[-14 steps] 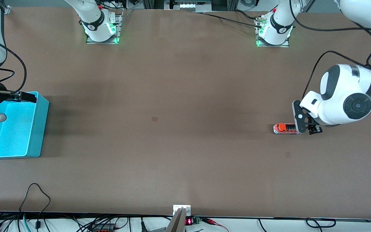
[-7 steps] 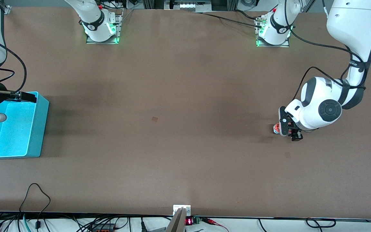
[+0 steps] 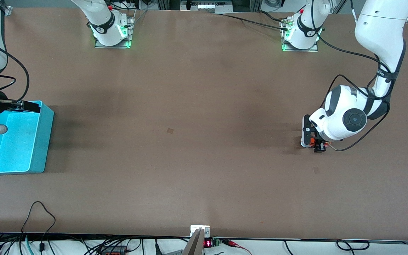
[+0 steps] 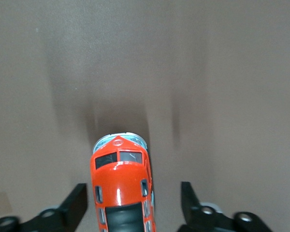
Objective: Wind up bus and store in blue box
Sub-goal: 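Close the left gripper on the orange toy bus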
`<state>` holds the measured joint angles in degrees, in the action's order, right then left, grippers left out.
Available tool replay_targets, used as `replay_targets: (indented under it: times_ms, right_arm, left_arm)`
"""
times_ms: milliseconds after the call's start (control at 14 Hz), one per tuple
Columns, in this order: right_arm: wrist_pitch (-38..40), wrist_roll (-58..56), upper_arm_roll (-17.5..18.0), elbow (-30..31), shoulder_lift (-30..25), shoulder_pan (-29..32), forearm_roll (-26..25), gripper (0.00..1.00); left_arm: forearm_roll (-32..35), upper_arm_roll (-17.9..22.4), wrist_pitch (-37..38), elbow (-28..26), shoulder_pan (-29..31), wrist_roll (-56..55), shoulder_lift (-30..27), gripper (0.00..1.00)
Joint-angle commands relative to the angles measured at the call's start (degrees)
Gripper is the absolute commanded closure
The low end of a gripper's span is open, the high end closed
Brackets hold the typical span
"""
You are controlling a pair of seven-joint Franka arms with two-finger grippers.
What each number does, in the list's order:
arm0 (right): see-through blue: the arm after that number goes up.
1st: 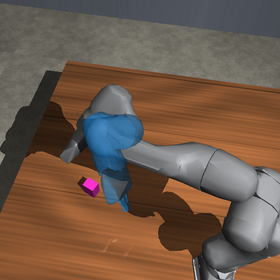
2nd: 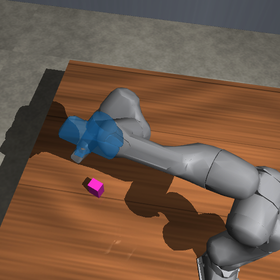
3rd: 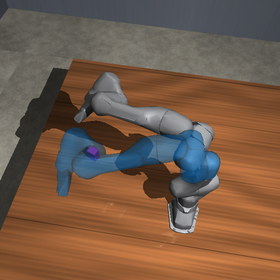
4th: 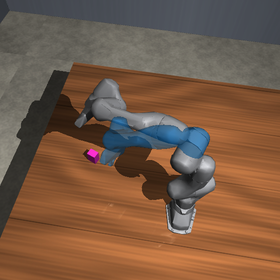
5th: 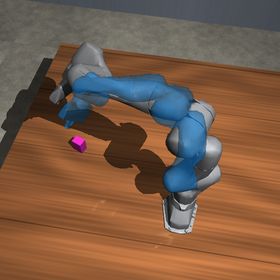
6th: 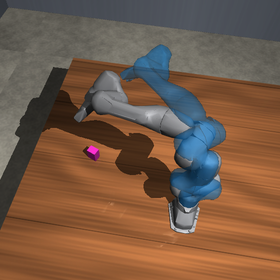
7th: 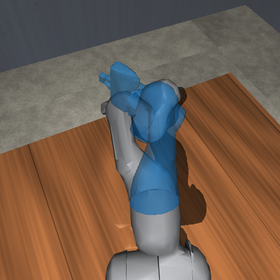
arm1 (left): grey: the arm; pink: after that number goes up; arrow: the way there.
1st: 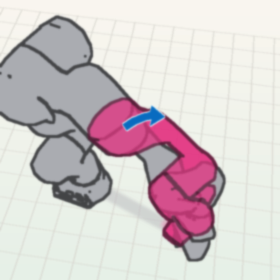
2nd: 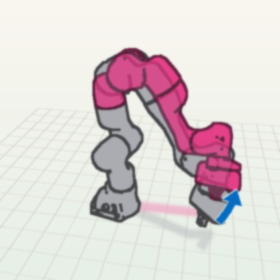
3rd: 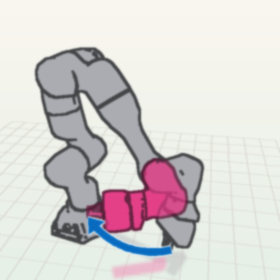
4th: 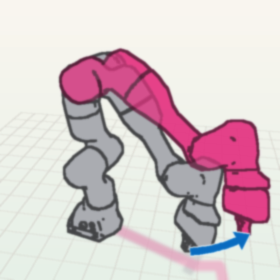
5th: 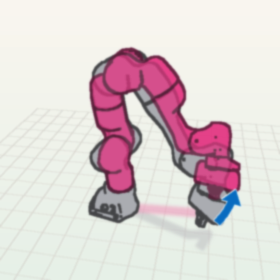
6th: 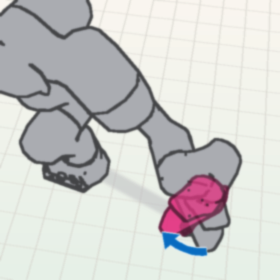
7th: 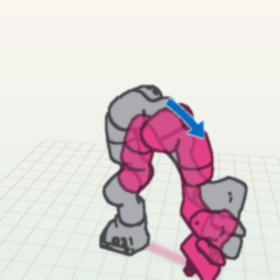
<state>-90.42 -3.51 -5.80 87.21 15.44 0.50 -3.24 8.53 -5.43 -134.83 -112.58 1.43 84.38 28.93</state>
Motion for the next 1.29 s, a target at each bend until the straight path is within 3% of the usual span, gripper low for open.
replay_targets:
  times_ms: [0,71,286,643,1214]
  right_arm:
    - [0.7,-1.0,0.3,-0.2,-0.1,0.3,-0.1,0.0]
    - [0.7,-1.0,0.3,-0.2,-0.1,0.3,0.0,0.0]
    - [0.7,-1.0,0.4,-0.2,-0.1,0.3,0.0,0.0]
    - [0.7,-1.1,0.4,-0.2,-0.1,0.4,0.2,0.0]
    - [0.7,-1.1,0.4,-0.2,-0.1,0.3,0.3,0.0]
  left_arm:
    - [1.0,-0.3,-1.2,0.0,0.3,1.4,0.3,0.56]
    - [1.0,-0.3,-1.2,0.0,0.3,1.3,0.3,0.66]
    - [0.9,-0.3,-1.2,0.1,0.2,1.2,0.3,0.77]
    - [0.5,-0.2,-1.7,0.2,0.7,0.7,1.3,0.77]
    - [0.8,-0.1,-1.5,2.2,11.6,7.6,4.1,0.77]
